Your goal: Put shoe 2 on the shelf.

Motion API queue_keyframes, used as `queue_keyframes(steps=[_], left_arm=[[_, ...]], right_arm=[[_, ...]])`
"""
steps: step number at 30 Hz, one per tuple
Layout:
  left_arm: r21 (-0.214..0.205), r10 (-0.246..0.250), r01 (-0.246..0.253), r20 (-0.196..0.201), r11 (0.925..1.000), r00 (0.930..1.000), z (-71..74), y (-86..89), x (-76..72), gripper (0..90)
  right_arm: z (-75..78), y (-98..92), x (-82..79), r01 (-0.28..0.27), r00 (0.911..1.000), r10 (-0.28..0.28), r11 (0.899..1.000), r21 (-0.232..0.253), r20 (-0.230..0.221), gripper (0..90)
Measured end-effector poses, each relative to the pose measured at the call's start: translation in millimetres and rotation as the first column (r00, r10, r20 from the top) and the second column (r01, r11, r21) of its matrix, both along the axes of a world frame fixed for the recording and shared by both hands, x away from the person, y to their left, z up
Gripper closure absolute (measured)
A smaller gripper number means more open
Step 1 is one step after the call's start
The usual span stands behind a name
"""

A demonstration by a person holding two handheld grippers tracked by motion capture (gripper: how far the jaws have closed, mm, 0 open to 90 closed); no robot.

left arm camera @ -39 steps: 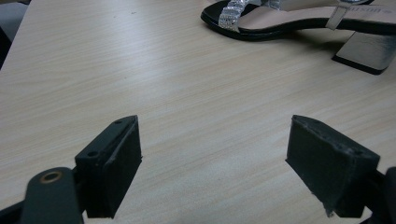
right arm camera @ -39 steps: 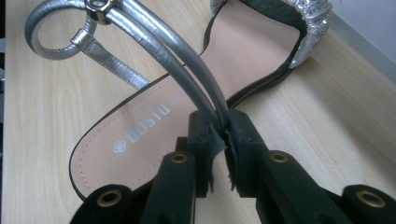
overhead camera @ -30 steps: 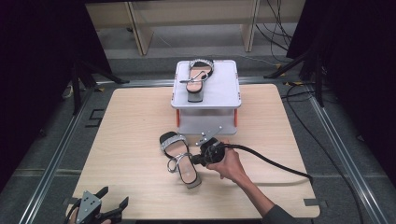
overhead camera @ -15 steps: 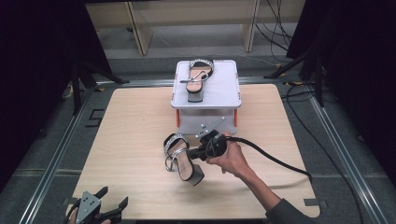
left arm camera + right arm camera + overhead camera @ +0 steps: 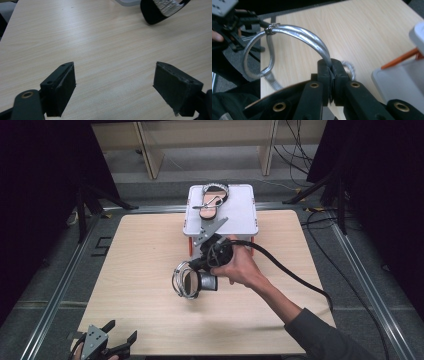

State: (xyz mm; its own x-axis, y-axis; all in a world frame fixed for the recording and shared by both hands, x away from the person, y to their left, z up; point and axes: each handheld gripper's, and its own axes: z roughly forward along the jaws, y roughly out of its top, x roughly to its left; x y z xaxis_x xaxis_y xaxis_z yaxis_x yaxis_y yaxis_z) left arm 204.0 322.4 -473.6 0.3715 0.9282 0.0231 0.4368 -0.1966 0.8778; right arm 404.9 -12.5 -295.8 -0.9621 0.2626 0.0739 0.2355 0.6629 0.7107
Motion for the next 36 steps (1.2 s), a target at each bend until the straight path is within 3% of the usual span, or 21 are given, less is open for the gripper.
queue_keyframes(steps=[4,5,6,8,9,20,23,24,25,26,28,33,34,36], left_arm=[[-0.014,0.008,-0.008,0.005,0.9999,1.0,-0.4,-1.7,0.2,17.4],[-0.01,0.004,-0.004,0.004,0.9999,1.0,-0.4,-0.9,0.3,17.4],[-0.014,0.005,-0.005,0.005,0.9999,1.0,-0.5,-0.9,0.3,17.4],[-0.012,0.005,-0.005,0.006,0.9999,1.0,-0.4,-1.1,0.3,17.4],[-0.013,0.006,-0.006,0.007,0.9999,1.0,-0.4,-1.2,0.3,17.4],[-0.012,0.001,-0.001,0.013,0.9999,0.9999,-1.2,-0.7,0.8,17.3],[-0.037,0.005,-0.005,0.006,0.9993,1.0,-2.2,-1.8,0.8,17.3],[-0.033,0.005,-0.005,0.006,0.9994,1.0,-2.1,-1.8,0.9,17.4],[-0.024,0.002,-0.002,0.002,0.9997,1.0,-1.9,-1.4,0.9,17.3],[-0.033,0.004,-0.004,0.005,0.9995,1.0,-2.2,-1.8,1.0,17.3],[-0.034,0.004,-0.004,0.007,0.9994,1.0,-2.1,-1.6,0.7,17.3],[-0.031,0.004,-0.004,0.009,0.9995,1.0,-2.2,-1.3,0.0,17.3],[-0.029,0.002,-0.002,0.009,0.9996,1.0,-2.1,-1.5,-0.3,17.3],[-0.011,-0.002,0.002,0.001,0.9999,1.0,-1.7,-0.1,-0.4,17.4]], right_arm=[[19.2,13.1,0.7,-0.014,0.9997,0.014,1.0,-0.004,0.021,87.9],[23.9,16.2,2.9,-0.031,0.9979,0.031,1.0,0.001,0.056,87.8],[29.0,19.4,2.5,-0.022,0.999,0.022,1.0,0.001,0.04,87.8],[39.1,25.9,7.0,-0.035,0.9967,0.034,0.999,0.01,0.074,87.9],[44.0,29.2,8.1,-0.022,0.9983,0.021,1.0,0.011,0.054,87.9],[90.7,63.3,37.9,0.023,0.9955,-0.021,0.999,-0.023,0.092,87.9],[99.6,68.9,46.0,0.027,0.9942,-0.024,0.999,-0.03,0.105,87.9],[104.5,70.6,44.4,0.084,0.9951,-0.081,0.994,-0.062,0.058,87.9],[107.7,72.9,48.0,0.094,0.9935,-0.089,0.993,-0.067,0.071,87.9],[110.0,75.7,54.7,0.056,0.9922,-0.05,0.997,-0.046,0.114,87.8],[117.9,79.9,62.0,0.058,0.9892,-0.052,0.998,-0.039,0.137,87.9],[138.8,79.8,79.1,0.122,0.9764,-0.117,0.992,-0.016,0.181,87.8],[144.0,77.8,81.6,0.144,0.975,-0.142,0.99,0.0,0.171,87.9],[154.1,71.0,89.7,0.153,0.9669,-0.156,0.988,0.031,0.202,87.9]])
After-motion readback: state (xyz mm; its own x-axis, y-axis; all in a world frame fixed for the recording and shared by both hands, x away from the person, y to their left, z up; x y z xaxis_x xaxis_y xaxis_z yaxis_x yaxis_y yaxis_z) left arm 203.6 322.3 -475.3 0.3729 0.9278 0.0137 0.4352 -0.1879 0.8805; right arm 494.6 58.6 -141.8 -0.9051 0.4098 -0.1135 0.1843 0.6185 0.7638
